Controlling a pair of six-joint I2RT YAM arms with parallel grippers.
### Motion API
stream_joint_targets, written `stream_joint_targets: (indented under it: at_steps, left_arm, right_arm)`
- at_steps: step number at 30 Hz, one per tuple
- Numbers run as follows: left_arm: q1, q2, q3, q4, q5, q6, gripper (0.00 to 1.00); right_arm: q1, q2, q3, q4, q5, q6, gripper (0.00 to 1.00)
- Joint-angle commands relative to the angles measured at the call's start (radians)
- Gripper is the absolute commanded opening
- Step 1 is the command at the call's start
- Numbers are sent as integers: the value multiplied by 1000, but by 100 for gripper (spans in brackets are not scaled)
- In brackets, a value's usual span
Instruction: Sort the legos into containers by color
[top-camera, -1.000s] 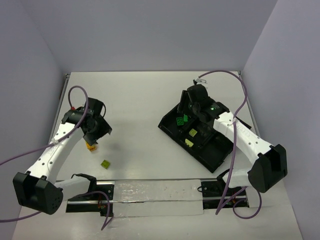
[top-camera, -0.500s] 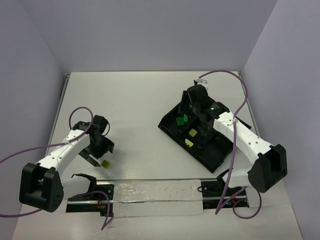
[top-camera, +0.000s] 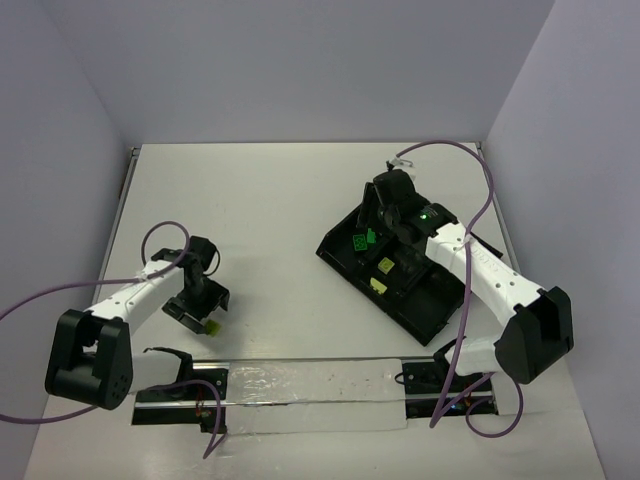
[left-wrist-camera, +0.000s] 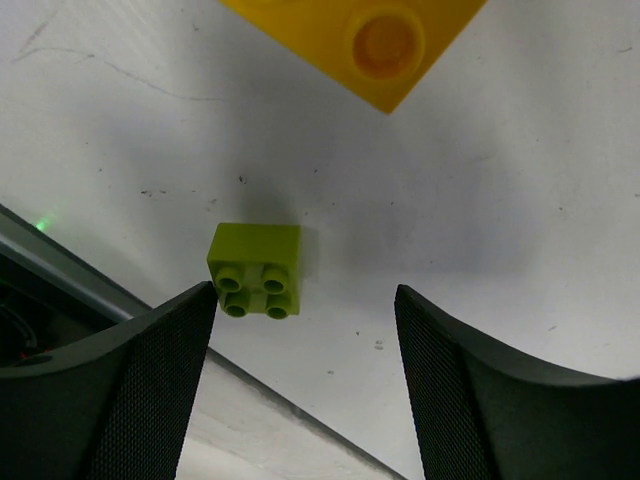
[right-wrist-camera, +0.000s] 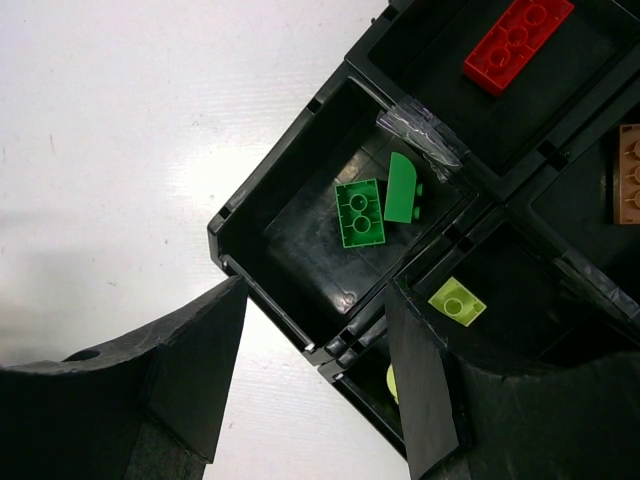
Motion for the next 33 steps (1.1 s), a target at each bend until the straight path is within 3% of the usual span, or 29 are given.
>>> stream_joint_targets:
  at_steps: [1,6,8,9,11,17,22,28,33]
  left_arm:
    - [11,17,-15,65,-8,-5,73]
    - [13,42,-35,114,3,22,48]
    - [13,59,-26,144,15,58,20]
    - [13,64,-21,154,18,72,19]
    - [12,79,2,182,35,125,1]
    - [-23,110,196,216,94,335,0]
    - [-24,102,391,309,308,482,0]
    - [-35,190,556,462,622,503,0]
    - [-36,266,628,576,824,443,0]
  right_arm:
    - [4,4,49,-11,27,-9,65]
    - [4,11,56,-13,26,-11,65]
    - [4,11,58,-15,30,-11,65]
    - [4,11,59,-15,32,-11,65]
    - [4,8,60,-19,37,-11,65]
    - [6,5,78,-37,30,-18,65]
    - [4,7,136,-56,-107,-69,65]
    - [24,42,208,-47,-422,-132,64]
    - [76,63,222,-11,-517,-167,64]
